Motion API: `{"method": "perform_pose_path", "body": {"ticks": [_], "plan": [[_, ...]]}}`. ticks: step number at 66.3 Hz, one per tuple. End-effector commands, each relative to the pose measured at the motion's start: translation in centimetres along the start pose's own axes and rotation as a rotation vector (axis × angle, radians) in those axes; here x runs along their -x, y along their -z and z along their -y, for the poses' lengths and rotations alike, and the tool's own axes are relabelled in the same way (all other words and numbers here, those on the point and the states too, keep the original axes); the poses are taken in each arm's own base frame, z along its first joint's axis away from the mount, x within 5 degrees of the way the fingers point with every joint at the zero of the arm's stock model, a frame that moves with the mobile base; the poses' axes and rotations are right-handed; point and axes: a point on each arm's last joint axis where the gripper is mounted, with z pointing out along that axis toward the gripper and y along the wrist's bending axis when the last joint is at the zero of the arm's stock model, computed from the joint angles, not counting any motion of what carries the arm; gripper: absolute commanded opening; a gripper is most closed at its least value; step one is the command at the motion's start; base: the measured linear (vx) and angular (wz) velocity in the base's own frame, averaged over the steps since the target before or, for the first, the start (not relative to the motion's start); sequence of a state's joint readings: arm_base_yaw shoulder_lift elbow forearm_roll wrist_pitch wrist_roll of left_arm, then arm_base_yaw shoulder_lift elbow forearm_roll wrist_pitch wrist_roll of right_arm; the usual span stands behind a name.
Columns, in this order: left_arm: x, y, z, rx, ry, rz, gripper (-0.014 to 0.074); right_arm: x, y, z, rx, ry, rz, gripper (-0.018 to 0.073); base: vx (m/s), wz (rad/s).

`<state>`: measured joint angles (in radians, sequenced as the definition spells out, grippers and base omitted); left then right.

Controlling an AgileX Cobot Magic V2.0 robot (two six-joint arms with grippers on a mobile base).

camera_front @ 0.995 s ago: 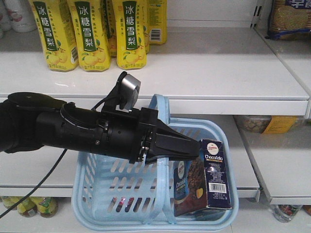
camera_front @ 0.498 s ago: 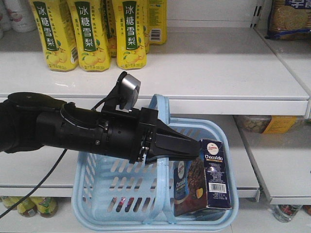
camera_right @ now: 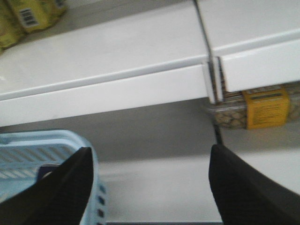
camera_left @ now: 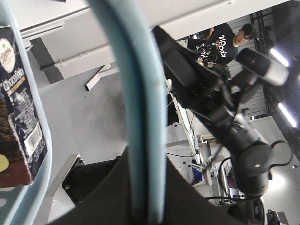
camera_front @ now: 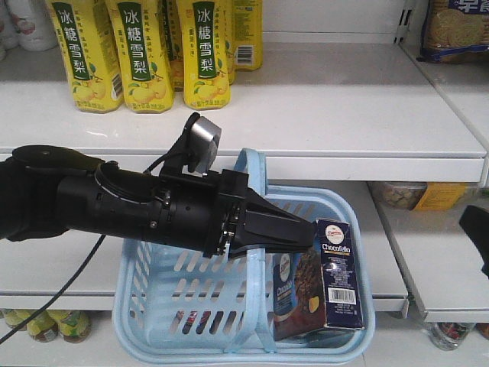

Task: Left arm holds basket, right arm returns cookies
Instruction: 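Reach the right gripper toward the cookie box inside the basket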

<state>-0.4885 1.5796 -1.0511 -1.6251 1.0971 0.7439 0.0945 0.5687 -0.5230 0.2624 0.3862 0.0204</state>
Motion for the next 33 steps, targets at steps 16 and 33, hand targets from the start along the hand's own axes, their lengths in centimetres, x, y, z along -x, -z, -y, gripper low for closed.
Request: {"method": "perform_pose_path", "body": {"ticks": [16, 33], "plan": [[1.1, 0.9, 3.5, -0.134, -0.055, 0.109, -0.0003, 3.5, -2.7, -5.2, 0.271, -0.027, -0.291, 0.0489, 0.0, 0.0], [1.1, 0.9, 3.5, -0.134, -0.055, 0.109, -0.0003, 2.7, -7.0, -6.9, 0.393, -0.046, -0.476, 0.0489, 0.0, 0.0]]}}
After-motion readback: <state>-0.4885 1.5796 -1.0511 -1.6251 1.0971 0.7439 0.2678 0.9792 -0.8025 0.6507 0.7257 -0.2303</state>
